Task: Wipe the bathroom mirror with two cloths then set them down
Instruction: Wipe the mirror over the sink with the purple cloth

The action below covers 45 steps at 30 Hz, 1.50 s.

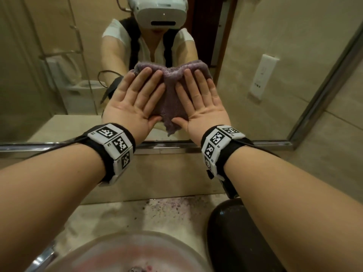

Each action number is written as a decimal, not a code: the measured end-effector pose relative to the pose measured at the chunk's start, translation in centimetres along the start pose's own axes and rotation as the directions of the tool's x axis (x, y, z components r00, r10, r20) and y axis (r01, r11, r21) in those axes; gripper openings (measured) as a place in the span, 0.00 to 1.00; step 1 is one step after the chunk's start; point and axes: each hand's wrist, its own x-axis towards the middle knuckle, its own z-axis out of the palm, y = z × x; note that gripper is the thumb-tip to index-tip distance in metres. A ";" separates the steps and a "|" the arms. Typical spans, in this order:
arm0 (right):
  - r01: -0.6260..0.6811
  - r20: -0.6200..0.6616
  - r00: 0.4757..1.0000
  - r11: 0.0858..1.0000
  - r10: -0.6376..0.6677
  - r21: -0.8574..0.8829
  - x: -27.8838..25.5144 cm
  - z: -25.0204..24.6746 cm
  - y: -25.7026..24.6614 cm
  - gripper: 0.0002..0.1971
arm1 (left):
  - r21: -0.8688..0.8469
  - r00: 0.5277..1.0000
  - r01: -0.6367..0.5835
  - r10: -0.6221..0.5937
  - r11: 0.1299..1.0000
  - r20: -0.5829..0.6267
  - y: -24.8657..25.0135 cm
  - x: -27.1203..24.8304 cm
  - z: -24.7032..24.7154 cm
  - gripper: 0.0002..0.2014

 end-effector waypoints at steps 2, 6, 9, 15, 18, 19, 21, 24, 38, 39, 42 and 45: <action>0.015 -0.003 1.000 1.000 -0.015 -0.026 -0.2 0.0 0.6 0.40 | -0.033 1.000 -0.008 0.007 0.999 -0.025 0.3 0.0 -0.2 0.36; 0.050 0.032 0.998 0.995 -0.047 -0.084 -0.8 -0.1 2.2 0.39 | -0.054 1.000 -0.012 0.012 0.998 -0.002 1.6 0.1 -0.6 0.35; 0.034 0.078 0.997 0.995 -0.027 -0.095 -1.5 -0.2 4.0 0.39 | -0.076 1.000 -0.002 0.004 0.997 0.016 3.6 0.8 -1.3 0.38; -0.032 0.192 0.980 0.994 0.051 -0.101 -4.4 -0.8 9.1 0.41 | -0.125 0.998 -0.056 0.060 0.991 0.022 8.8 3.8 -2.7 0.39; -0.110 0.243 0.961 0.988 0.134 -0.112 -6.1 -0.9 11.8 0.41 | -0.138 0.996 -0.085 0.090 0.987 0.028 11.9 5.5 -4.1 0.40; -0.139 0.264 0.950 0.982 0.169 -0.128 -6.6 -0.8 12.7 0.41 | -0.144 0.995 -0.088 0.095 0.986 0.036 13.1 6.2 -4.5 0.40; -0.198 0.300 0.924 0.968 0.237 -0.154 -7.6 -1.1 14.5 0.41 | -0.161 0.992 -0.117 0.123 0.980 0.026 15.5 7.7 -5.4 0.38; -0.279 0.336 0.884 0.943 0.326 -0.181 -9.0 -1.7 17.3 0.42 | -0.158 0.983 -0.184 0.180 0.970 -0.036 18.8 10.0 -6.5 0.36; -0.352 0.362 0.836 0.909 0.412 -0.222 -10.6 -1.8 20.7 0.44 | -0.119 0.956 -0.256 0.233 0.959 -0.178 24.3 12.3 -7.4 0.34; -0.361 0.367 0.832 0.908 0.416 -0.211 -10.5 -1.8 20.4 0.44 | -0.105 0.955 -0.261 0.240 0.960 -0.174 24.1 12.2 -7.4 0.33; -0.410 0.356 0.819 0.893 0.449 -0.183 -10.3 -1.8 19.0 0.44 | -0.068 0.950 -0.279 0.265 0.958 -0.168 23.2 12.0 -7.6 0.32; -0.429 0.334 0.828 0.893 0.450 -0.139 -10.0 -1.6 17.7 0.44 | -0.028 0.948 -0.281 0.273 0.959 -0.164 21.7 11.5 -7.2 0.32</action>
